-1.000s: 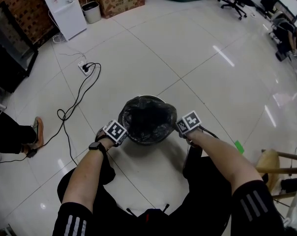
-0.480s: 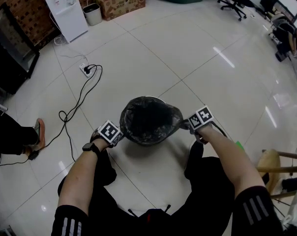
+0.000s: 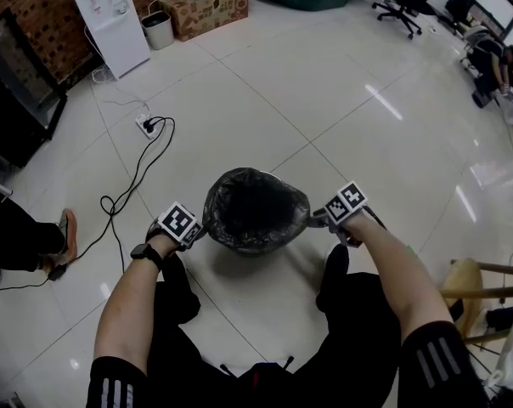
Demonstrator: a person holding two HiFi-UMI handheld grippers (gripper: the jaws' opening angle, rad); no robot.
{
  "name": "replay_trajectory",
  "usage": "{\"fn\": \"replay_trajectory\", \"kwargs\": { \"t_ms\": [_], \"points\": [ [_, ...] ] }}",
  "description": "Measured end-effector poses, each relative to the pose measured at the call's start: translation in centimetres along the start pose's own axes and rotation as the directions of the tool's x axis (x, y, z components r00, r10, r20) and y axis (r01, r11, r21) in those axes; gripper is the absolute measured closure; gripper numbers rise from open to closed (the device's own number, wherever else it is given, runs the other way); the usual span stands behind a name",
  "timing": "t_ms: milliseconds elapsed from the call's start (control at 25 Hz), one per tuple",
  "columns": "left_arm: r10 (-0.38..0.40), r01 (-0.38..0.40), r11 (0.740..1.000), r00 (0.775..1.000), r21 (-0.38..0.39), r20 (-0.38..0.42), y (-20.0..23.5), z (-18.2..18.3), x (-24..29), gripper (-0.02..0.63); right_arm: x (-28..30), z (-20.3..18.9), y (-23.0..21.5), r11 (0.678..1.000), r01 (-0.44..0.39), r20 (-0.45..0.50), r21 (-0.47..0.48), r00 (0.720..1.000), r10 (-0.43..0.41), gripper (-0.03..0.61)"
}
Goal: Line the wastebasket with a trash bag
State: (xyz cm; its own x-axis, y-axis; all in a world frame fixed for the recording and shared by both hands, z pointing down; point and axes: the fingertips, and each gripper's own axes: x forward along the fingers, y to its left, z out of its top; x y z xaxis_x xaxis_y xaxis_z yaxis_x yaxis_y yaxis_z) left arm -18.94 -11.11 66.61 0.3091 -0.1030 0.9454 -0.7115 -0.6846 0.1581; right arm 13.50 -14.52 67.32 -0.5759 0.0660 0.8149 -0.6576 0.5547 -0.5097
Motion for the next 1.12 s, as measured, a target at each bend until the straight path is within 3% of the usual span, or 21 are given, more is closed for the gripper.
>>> {"fn": "replay_trajectory", "kwargs": {
  "t_ms": [160, 280, 400, 560, 760, 880, 1120],
  "points": [
    [-0.032, 0.033, 0.999, 0.997, -0.013, 0.065, 0.6, 0.8, -0.9, 0.370, -2.2, -0.3, 0.3, 0.997, -0.083, -0.015, 0.002, 0.996, 0.083, 0.365],
    [-0.058, 0.058, 0.998, 0.996, -0.002, 0.072, 0.0, 1.1, -1.0, 0.370, -4.2, -1.6, 0.7, 0.990, -0.135, -0.077, -0.033, 0.988, 0.132, 0.364],
    [-0.059, 0.059, 0.998, 0.996, 0.012, 0.069, -0.3, 1.4, -1.0, 0.371, -6.0, -2.4, -0.1, 0.991, -0.125, -0.107, -0.039, 0.987, 0.120, 0.364],
    [-0.065, 0.063, 0.998, 0.995, 0.026, 0.072, -0.5, 1.7, -0.9, 0.371, -8.4, 0.9, -1.9, 0.999, -0.053, 0.044, -0.012, 0.998, 0.053, 0.364],
    [-0.059, 0.057, 0.998, 0.995, 0.036, 0.075, -0.5, 2.1, -0.6, 0.371, -9.9, 8.2, -0.9, 0.999, -0.030, 0.263, -0.029, 0.964, 0.037, 0.384],
    [-0.056, 0.053, 0.998, 0.996, 0.041, 0.076, -0.6, 2.4, -0.7, 0.371, -8.7, 11.0, -0.1, 0.994, 0.050, 0.285, -0.093, 0.958, -0.022, 0.452],
    [-0.068, 0.064, 0.996, 0.995, 0.059, 0.072, -1.3, 3.0, -0.3, 0.371, -3.6, 12.8, 3.2, 0.973, 0.041, 0.205, -0.228, 0.979, 0.007, 0.419]
  ]
}}
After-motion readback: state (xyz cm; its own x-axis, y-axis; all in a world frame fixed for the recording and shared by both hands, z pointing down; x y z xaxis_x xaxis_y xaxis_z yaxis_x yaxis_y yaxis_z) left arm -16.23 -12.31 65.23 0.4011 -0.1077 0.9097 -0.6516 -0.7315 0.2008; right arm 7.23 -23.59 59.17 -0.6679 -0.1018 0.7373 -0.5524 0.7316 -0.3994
